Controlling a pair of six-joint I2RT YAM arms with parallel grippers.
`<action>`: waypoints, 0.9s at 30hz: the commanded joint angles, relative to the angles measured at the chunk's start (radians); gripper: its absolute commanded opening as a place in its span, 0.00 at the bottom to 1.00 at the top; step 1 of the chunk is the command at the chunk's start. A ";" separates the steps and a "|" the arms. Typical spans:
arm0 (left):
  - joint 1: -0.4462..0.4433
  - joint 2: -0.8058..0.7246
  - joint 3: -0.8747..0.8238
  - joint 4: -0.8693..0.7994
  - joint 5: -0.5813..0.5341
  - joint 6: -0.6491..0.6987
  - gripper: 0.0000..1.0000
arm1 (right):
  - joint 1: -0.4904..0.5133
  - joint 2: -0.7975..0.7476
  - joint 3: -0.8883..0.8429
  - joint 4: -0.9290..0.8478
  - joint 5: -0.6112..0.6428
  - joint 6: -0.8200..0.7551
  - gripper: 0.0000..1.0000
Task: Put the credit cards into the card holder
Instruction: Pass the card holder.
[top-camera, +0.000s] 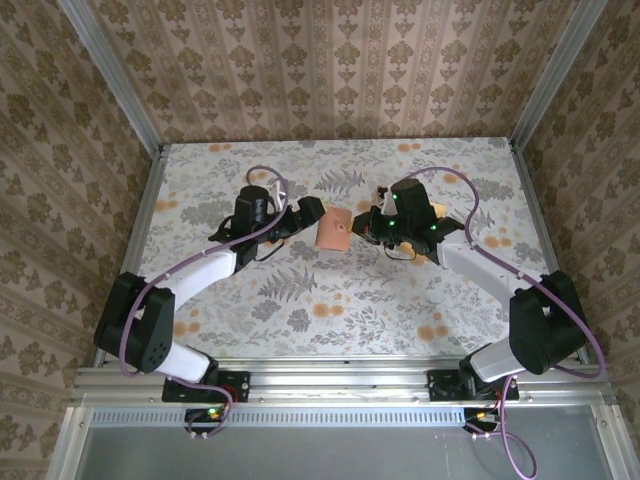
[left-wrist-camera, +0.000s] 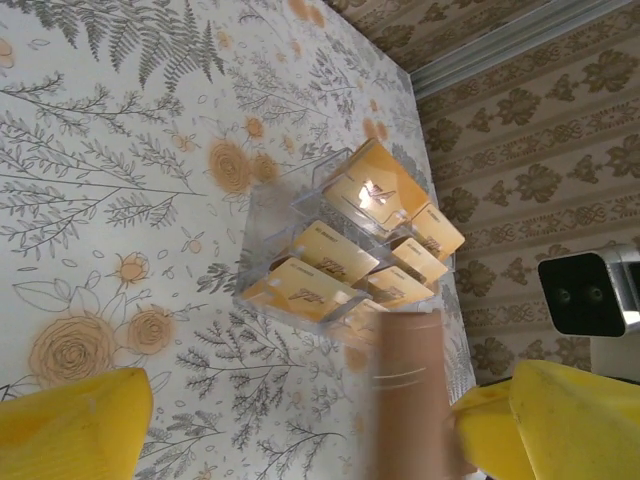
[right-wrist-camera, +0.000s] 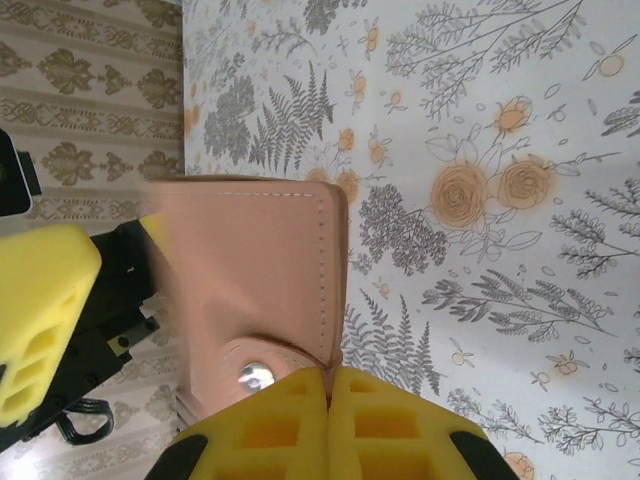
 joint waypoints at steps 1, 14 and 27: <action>-0.008 -0.034 0.009 0.019 -0.019 -0.003 0.96 | -0.004 -0.037 -0.015 0.023 -0.048 0.011 0.00; -0.035 0.032 0.032 0.066 0.015 -0.020 0.87 | -0.012 -0.033 -0.016 0.047 -0.080 0.023 0.00; -0.052 0.072 0.037 0.126 0.041 -0.046 0.52 | -0.014 -0.013 -0.023 0.056 -0.080 0.024 0.00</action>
